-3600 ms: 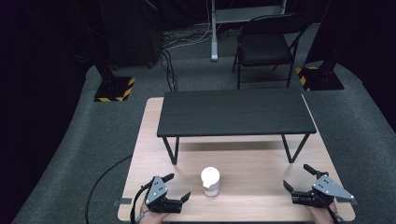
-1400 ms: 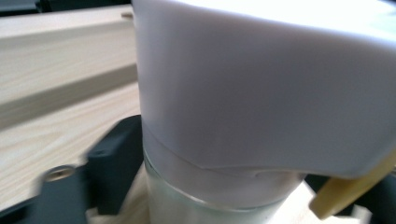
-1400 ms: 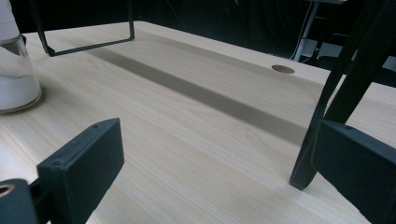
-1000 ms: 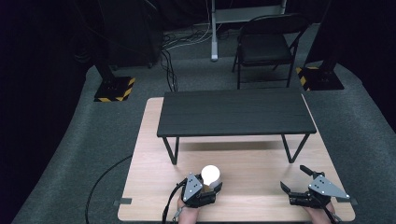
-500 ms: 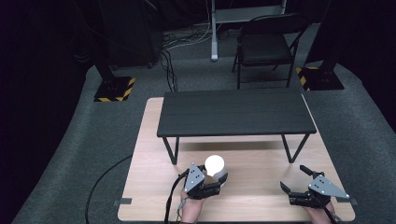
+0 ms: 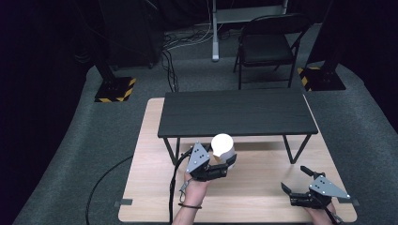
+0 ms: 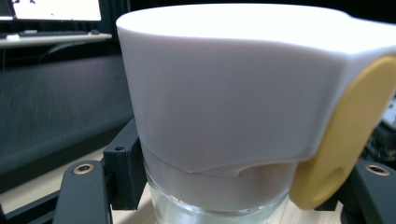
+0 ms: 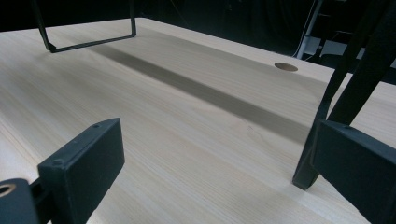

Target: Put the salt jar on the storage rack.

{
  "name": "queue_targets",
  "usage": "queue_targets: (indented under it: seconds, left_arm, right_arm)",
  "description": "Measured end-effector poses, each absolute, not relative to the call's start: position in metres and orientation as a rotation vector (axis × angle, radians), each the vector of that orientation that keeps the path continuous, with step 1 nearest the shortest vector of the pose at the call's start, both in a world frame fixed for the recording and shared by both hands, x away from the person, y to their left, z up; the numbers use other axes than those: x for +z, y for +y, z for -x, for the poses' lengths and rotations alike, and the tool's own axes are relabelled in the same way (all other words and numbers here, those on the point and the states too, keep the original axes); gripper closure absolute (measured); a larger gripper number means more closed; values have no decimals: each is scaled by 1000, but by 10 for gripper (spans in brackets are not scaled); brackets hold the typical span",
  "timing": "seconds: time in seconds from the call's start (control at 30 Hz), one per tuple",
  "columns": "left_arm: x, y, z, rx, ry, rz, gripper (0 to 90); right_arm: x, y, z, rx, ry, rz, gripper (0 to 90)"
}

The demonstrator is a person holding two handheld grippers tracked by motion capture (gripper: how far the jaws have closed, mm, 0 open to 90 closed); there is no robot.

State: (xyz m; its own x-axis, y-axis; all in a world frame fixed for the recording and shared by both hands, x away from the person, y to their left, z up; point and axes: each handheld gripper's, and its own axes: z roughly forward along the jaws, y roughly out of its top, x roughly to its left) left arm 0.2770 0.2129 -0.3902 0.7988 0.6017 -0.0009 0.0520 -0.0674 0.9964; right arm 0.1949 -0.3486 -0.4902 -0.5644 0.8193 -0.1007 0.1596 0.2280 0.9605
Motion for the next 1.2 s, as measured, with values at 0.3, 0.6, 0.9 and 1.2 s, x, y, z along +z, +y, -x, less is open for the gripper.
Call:
queue_targets:
  seconds: [0.3,0.6,0.9,1.2]
  left_arm:
    - [-350,197,-299,481,494,-1579,305]
    - [-320,175,-323,486,493,-1569,305]
    - [-300,153,-346,527,549,-1641,305]
    - [-300,145,-358,533,621,-1681,304]
  right_arm:
    - [-490,-349,-194,1363,1884,-904,16]
    - [-490,-349,-194,1368,1882,-903,16]
    - [-489,-349,-196,1367,1892,-894,17]
    - [-489,-350,-195,1367,1884,-898,18]
